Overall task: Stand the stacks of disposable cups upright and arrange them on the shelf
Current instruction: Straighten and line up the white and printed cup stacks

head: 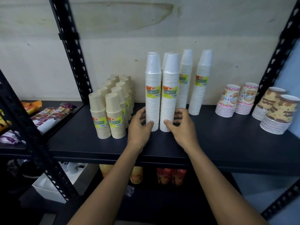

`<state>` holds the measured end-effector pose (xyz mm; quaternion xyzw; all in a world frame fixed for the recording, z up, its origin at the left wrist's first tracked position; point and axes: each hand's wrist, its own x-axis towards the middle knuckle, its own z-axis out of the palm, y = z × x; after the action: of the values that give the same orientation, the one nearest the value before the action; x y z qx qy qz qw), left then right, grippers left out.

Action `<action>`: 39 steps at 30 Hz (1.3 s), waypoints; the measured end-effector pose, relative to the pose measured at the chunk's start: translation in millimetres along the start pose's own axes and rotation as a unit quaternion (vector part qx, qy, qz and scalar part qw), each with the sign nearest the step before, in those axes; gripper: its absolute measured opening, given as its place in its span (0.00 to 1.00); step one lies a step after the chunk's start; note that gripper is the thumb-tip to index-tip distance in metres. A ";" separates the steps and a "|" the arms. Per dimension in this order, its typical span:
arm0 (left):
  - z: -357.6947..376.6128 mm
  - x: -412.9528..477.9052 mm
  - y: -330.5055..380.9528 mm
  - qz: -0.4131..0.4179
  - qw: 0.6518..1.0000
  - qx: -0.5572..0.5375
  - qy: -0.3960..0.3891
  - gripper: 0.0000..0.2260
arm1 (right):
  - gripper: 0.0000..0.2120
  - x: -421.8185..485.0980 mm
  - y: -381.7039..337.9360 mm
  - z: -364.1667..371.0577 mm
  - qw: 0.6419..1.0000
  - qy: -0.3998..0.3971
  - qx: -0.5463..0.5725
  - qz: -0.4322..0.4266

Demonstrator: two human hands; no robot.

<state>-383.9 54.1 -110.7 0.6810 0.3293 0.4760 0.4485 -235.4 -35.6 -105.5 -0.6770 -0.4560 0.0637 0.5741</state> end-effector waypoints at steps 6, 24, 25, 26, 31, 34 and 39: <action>1.8 -1.3 2.0 -0.005 1.000 -0.001 -0.018 0.28 | 0.25 0.1 1.1 -0.1 1.000 -0.004 0.019 0.015; 0.6 4.2 -6.8 -0.022 0.998 0.034 -0.052 0.29 | 0.26 0.1 2.1 -0.6 0.998 -0.033 0.033 0.031; -0.4 3.1 -4.7 -0.028 0.997 0.037 -0.054 0.31 | 0.26 -0.6 1.7 -2.0 0.998 -0.035 0.038 0.036; -1.3 0.8 -1.8 -0.036 0.997 0.040 -0.050 0.33 | 0.27 -1.4 0.9 -4.2 0.997 -0.034 0.047 0.042; 2.2 -25.1 19.2 -0.002 0.995 0.058 0.077 0.30 | 0.27 -8.1 -2.5 -28.6 0.995 0.004 0.075 0.068; 15.7 -47.8 35.5 0.070 0.991 0.039 0.111 0.18 | 0.23 -10.1 -0.2 -48.1 0.995 0.032 0.070 0.068; 60.6 -47.1 54.9 0.124 0.992 0.005 0.033 0.15 | 0.22 2.6 5.2 -69.3 0.993 0.066 0.062 0.071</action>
<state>-341.1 -26.1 -85.4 0.7026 0.2589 0.5489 0.3714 -188.8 -83.2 -85.6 -0.6735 -0.3632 0.0879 0.6378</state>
